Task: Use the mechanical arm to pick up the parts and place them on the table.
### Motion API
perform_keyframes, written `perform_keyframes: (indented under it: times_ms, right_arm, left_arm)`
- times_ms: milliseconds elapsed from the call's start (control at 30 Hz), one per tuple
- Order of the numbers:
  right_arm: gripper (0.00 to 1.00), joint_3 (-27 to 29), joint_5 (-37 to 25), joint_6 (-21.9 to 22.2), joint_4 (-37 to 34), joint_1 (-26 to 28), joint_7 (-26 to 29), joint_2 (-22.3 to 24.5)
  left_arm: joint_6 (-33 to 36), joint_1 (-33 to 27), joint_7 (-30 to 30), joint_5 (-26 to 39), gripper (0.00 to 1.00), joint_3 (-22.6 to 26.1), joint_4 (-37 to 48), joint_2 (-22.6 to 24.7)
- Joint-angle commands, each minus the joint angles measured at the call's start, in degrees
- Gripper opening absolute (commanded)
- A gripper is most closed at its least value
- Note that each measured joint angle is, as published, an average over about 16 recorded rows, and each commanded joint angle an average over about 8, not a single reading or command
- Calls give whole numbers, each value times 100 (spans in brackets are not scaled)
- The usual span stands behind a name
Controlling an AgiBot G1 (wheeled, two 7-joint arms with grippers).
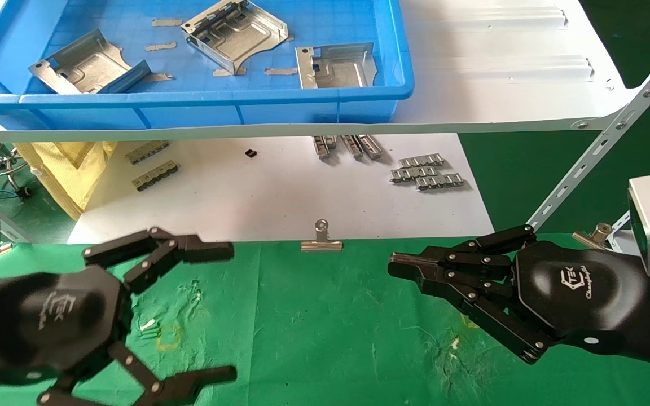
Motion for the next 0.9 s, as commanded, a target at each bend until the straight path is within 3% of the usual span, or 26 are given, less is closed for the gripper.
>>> perform_keyframes:
  times_ms: [33,233,467,700,733,767,900]
  right_arm:
    - [0,0,0,0,0,0,0,0]
    - [0,0,0,0,0,0,0,0]
    - [0,0,0,0,0,0,0,0]
    - [3,0,0,0,0,0,0,0]
    - [8,0,0,0,0,0,0,0]
    - [21,0,0,0,0,0,0,0]
    - [71,0,0,0,0,0,0,0]
  left_arm:
    - [-51,-109,12,9,100,-27,18,23]
    - [-200,-1529,-92,723,100,275,865,567]
    - [-505,-3334,199,1904,100,839,2752,1592]
    - [-1951,-4624,616,3017,100,1307,4889,2752]
    - [-2228,-4744,643,3144,100,1359,5151,2899]
    - [-2484,-4844,661,3250,98,1403,5382,3029]
    - [-3199,-5105,697,3560,48,1555,6098,3436]
